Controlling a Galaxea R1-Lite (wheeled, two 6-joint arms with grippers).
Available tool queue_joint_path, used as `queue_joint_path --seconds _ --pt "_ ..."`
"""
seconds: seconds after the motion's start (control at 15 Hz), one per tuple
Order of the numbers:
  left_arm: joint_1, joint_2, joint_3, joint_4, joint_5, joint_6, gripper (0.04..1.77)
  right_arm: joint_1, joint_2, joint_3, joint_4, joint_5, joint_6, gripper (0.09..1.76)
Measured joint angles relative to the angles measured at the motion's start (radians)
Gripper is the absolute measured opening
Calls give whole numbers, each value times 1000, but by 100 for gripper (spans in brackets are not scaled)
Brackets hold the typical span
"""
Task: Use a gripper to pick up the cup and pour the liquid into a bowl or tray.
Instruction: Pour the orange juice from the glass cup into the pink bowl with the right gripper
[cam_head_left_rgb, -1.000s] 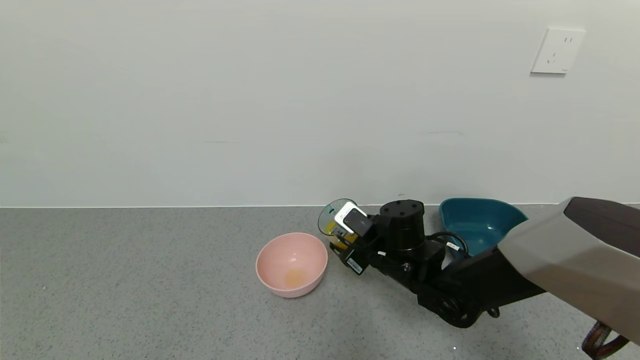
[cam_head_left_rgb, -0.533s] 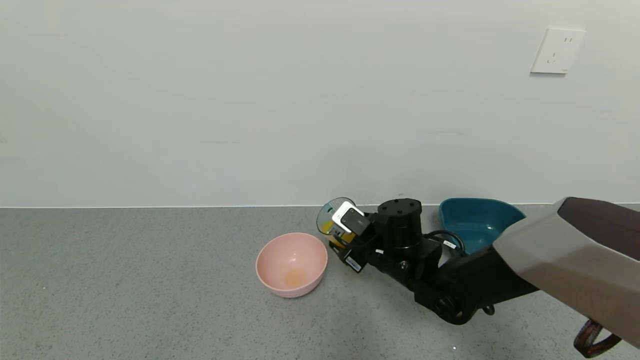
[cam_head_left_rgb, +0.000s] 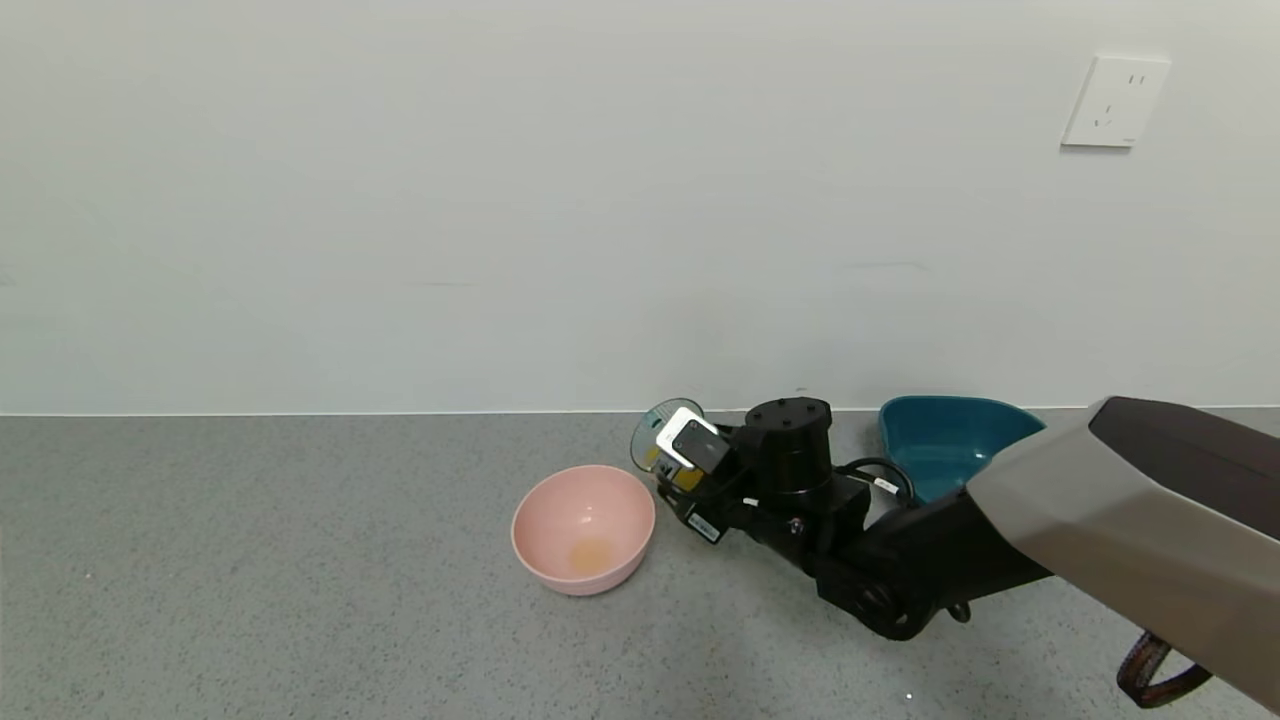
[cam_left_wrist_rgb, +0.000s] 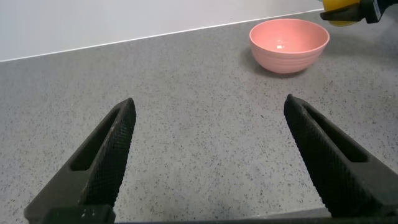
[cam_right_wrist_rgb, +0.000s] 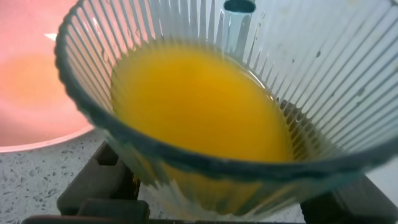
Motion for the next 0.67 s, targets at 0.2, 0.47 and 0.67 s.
queue_joint_path --seconds 0.2,0.47,0.67 --pt "0 0 0 0 0 0 172 2 7 -9 14 -2 -14 137" --pt "0 0 0 0 0 0 172 7 11 -11 17 -23 -63 137" --pt "0 0 0 0 0 0 172 11 12 -18 57 -24 -86 137"
